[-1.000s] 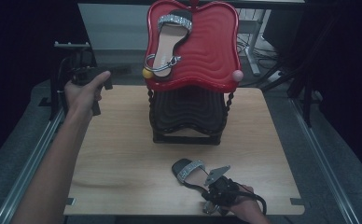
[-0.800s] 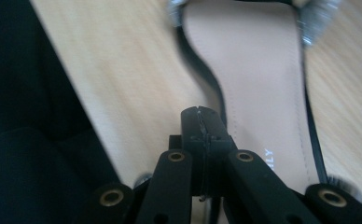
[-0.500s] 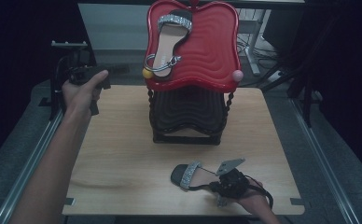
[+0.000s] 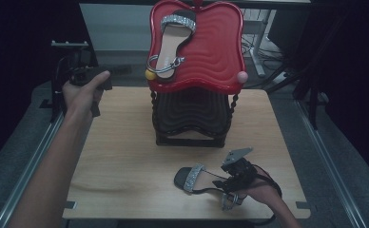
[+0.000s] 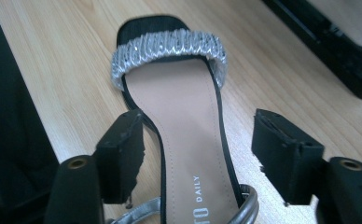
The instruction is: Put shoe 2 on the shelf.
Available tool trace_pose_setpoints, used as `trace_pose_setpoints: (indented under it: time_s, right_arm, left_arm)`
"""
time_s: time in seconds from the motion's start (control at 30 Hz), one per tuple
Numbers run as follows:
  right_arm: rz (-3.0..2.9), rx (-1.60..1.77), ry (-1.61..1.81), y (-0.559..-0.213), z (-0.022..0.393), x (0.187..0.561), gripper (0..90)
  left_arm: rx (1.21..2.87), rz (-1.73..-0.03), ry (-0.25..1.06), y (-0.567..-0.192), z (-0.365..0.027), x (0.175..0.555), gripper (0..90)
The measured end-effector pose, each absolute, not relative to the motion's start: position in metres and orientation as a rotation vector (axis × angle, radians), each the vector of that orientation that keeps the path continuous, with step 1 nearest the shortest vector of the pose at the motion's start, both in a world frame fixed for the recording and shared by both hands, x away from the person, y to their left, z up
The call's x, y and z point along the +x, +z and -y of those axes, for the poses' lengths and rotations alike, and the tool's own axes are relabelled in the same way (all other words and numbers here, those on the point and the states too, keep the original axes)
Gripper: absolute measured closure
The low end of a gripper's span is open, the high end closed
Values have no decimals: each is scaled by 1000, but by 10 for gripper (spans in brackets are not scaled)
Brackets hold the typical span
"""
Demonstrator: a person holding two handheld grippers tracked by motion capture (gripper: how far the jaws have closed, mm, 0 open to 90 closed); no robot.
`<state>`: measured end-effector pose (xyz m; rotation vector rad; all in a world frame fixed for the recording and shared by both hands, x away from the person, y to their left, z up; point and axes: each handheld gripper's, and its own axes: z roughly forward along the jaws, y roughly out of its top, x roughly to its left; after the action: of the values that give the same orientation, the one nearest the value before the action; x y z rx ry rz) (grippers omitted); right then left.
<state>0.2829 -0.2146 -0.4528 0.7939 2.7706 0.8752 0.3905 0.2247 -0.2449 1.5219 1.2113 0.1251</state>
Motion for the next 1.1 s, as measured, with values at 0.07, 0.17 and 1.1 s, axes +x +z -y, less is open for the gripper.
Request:
trace_pose_setpoints:
  time_s: [0.07, 0.17, 1.1]
  right_arm:
    - [-2798, 786, 824, -455, 211, 286, 292]
    - [-2830, 775, 756, -460, 206, 290, 269]
    - [-3019, 664, 309, -502, 183, 301, 424]
  left_arm:
    - [1524, -1212, 126, -245, -225, 390, 321]
    - [1524, -1212, 124, -246, -225, 390, 321]
    - [1530, -1221, 120, -253, -224, 391, 321]
